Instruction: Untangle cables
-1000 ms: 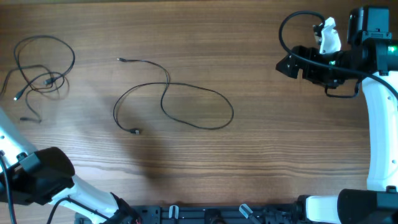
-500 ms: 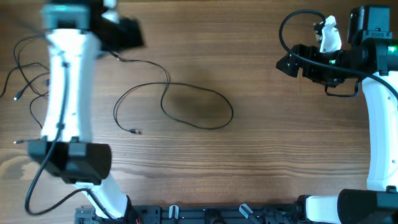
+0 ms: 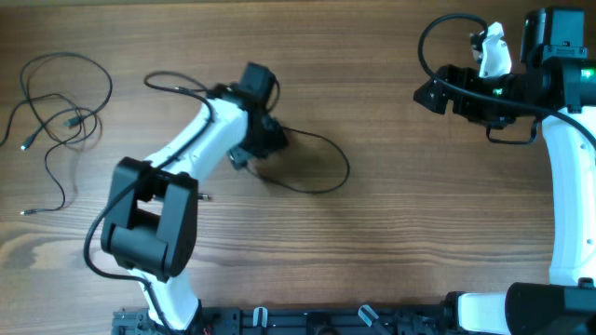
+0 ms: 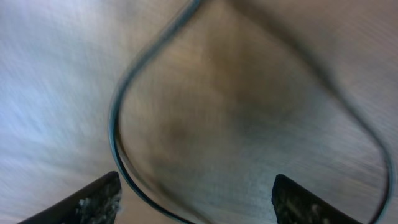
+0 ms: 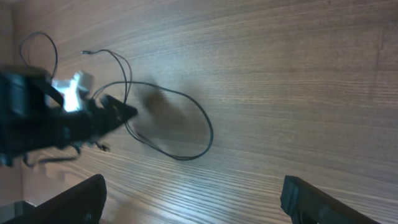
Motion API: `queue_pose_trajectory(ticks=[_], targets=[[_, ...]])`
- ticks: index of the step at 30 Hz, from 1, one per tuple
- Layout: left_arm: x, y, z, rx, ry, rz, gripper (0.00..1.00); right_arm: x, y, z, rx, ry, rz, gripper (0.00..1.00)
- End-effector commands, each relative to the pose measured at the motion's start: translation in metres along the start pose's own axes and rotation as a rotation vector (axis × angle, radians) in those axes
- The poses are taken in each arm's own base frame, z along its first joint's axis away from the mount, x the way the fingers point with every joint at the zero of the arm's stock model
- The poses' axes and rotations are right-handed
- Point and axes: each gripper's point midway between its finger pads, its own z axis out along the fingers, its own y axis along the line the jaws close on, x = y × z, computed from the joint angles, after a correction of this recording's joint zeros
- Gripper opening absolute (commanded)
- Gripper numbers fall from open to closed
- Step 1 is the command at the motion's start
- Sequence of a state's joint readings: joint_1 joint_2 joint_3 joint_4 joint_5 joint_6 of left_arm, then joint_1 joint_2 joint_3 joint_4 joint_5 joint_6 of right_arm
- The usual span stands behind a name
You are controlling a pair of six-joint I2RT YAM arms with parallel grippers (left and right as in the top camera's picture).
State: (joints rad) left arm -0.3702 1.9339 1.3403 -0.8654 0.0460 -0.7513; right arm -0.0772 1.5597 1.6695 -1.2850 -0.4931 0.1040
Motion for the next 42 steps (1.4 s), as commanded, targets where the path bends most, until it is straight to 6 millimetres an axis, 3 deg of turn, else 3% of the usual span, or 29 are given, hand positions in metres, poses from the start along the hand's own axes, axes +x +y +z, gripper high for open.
queue_pose_trajectory(ticks=[1, 6, 9, 11, 12, 13, 18, 21, 24, 27, 28, 29, 31, 34, 36, 40, 42], targets=[[0.022, 0.021, 0.020, -0.119, -0.046, -0.261, 0.70, -0.002, 0.001, 0.002, 0.002, -0.001, -0.002, 0.92], [0.045, 0.026, 0.043, -0.126, -0.043, -0.257, 0.67, -0.002, 0.001, 0.002, 0.002, -0.001, -0.002, 0.92], [0.058, 0.035, 0.059, -0.130, -0.041, -0.270, 0.58, -0.002, 0.001, 0.002, 0.002, -0.001, -0.002, 0.92], [0.066, 0.042, 0.069, -0.131, -0.041, -0.294, 0.35, -0.002, 0.001, 0.002, 0.002, 0.000, -0.001, 0.92], [0.069, 0.046, 0.073, -0.130, -0.042, -0.303, 0.14, -0.002, 0.001, 0.002, 0.002, 0.000, -0.001, 0.92], [0.071, 0.048, 0.077, -0.126, -0.044, -0.302, 0.04, -0.002, 0.001, 0.002, 0.001, 0.000, -0.002, 0.92], [0.062, 0.052, 0.077, -0.116, -0.051, -0.298, 0.04, -0.001, 0.001, 0.002, 0.002, 0.003, 0.007, 0.92], [0.046, 0.047, 0.063, -0.091, -0.071, -0.225, 0.04, -0.001, 0.001, 0.002, 0.002, 0.003, 0.007, 0.92], [0.012, 0.031, 0.020, -0.017, -0.151, -0.109, 0.04, -0.001, 0.001, 0.002, 0.002, 0.003, 0.007, 0.92], [-0.022, 0.003, -0.045, 0.132, -0.257, 0.058, 0.04, -0.001, 0.001, 0.002, 0.001, 0.003, 0.007, 0.92], [-0.034, -0.001, -0.068, 0.175, -0.298, 0.074, 0.04, -0.001, 0.001, 0.002, 0.001, 0.003, 0.007, 0.92], [-0.051, -0.002, -0.104, 0.235, -0.357, 0.073, 0.04, -0.001, 0.001, 0.002, 0.002, 0.003, 0.007, 0.92], [-0.081, 0.011, -0.160, 0.296, -0.466, 0.032, 0.04, -0.001, 0.001, 0.002, 0.002, 0.003, 0.007, 0.92], [-0.129, 0.052, -0.233, 0.323, -0.668, -0.089, 0.04, -0.002, 0.001, 0.002, -0.003, 0.001, 0.006, 0.92], [-0.174, 0.114, -0.298, 0.339, -0.902, -0.244, 0.04, -0.002, 0.001, 0.002, -0.002, 0.001, 0.006, 0.92], [-0.213, 0.205, -0.350, 0.319, -1.139, -0.448, 0.04, -0.002, 0.001, 0.002, -0.003, 0.000, 0.005, 0.92], [-0.226, 0.251, -0.367, 0.288, -1.234, -0.528, 0.04, -0.003, 0.001, 0.002, -0.003, -0.004, 0.005, 0.92]])
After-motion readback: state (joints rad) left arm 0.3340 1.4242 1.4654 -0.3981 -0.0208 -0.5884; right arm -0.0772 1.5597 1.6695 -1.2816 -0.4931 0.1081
